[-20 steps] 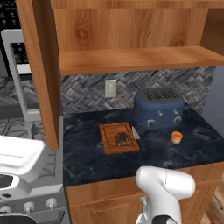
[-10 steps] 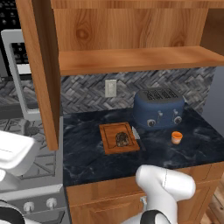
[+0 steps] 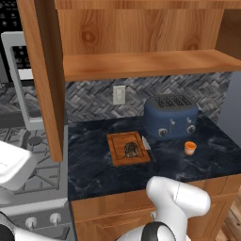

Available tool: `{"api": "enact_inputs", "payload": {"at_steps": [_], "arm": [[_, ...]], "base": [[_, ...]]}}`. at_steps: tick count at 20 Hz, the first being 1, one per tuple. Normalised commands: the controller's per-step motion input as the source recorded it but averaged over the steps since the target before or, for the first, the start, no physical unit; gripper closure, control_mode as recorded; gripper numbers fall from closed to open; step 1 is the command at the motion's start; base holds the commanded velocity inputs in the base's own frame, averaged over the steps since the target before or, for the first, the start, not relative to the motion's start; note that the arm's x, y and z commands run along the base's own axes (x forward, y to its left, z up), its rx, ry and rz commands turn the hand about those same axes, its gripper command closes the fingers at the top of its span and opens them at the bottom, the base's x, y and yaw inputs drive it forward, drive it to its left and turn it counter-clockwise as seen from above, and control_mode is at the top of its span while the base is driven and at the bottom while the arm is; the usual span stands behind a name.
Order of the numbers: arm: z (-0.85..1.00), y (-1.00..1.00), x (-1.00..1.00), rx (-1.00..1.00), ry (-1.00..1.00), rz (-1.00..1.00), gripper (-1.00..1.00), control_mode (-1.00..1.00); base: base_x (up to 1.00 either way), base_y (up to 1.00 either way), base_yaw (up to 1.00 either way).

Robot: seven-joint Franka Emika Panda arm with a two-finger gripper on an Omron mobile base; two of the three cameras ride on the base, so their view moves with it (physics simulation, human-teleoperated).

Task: Pick the bread, place it on the cutting board, pick the jam, place it on the counter, and close the cabinet.

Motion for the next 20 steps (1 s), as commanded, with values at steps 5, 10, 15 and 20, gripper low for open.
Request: {"api": "enact_inputs", "payload": {"at_steps": [5,10,15,20], "arm": [[0.0,0.0,0.0,0.0,0.0,-0.11,-1.0,-1.0],[0.0,0.0,0.0,0.0,-0.01,-0.1,-1.0,-1.0],[0.0,0.0,0.0,0.0,-0.03,-0.09,-1.0,-1.0],[0.0,0.0,0.01,0.0,-0.03,-0.09,-1.0,-1.0]], "base": [[0.0,0.0,0.0],[0.0,0.0,0.0],[0.0,0.0,0.0],[0.0,0.0,0.0]]}}
